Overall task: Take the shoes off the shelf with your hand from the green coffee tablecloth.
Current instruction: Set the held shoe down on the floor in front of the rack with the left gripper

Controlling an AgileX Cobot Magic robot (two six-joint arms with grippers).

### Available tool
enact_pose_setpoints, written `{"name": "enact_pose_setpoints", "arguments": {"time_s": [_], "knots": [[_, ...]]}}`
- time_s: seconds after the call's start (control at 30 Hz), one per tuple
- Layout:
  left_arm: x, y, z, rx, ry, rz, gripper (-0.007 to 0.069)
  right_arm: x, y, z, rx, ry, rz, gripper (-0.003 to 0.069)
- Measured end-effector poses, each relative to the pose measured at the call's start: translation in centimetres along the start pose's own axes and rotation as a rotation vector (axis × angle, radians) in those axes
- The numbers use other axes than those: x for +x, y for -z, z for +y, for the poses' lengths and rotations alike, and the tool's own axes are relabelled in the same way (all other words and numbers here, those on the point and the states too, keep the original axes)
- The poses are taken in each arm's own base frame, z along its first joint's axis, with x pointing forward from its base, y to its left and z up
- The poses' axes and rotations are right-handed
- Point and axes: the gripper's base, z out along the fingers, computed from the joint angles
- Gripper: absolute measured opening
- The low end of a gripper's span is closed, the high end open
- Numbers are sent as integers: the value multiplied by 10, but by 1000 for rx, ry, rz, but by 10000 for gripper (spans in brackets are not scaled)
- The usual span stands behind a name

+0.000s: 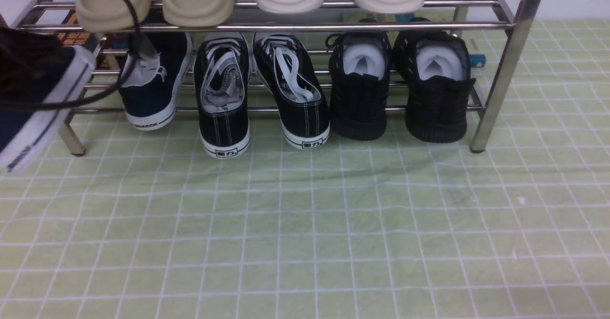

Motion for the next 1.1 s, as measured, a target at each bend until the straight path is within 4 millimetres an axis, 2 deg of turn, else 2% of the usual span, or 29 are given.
{"name": "enact_pose_setpoints", "arguments": {"time_s": [0.07,0.13,0.17,0.23,0.33,0.47,0.7,0.73,0.97,1.1], "knots": [[9,19,3,9,27,39,41,0,0,0,0,0,0,239],[17,28,5,15,44,88,41,0,0,0,0,0,0,239],[19,30,5,20,48,97,41,0,0,0,0,0,0,239],[37,30,5,31,48,219,41,0,0,0,0,0,0,239],[57,22,2,58,49,343,39,0,0,0,0,0,0,239],[65,19,-10,112,38,370,39,0,0,0,0,0,0,239],[70,26,-57,191,-77,291,39,0,0,0,0,0,0,239],[73,26,-71,193,-108,283,39,0,0,0,0,0,0,239],[97,19,-131,157,-265,251,39,0,0,0,0,0,0,239],[109,15,-158,136,-328,210,39,0,0,0,0,0,0,239]]}}
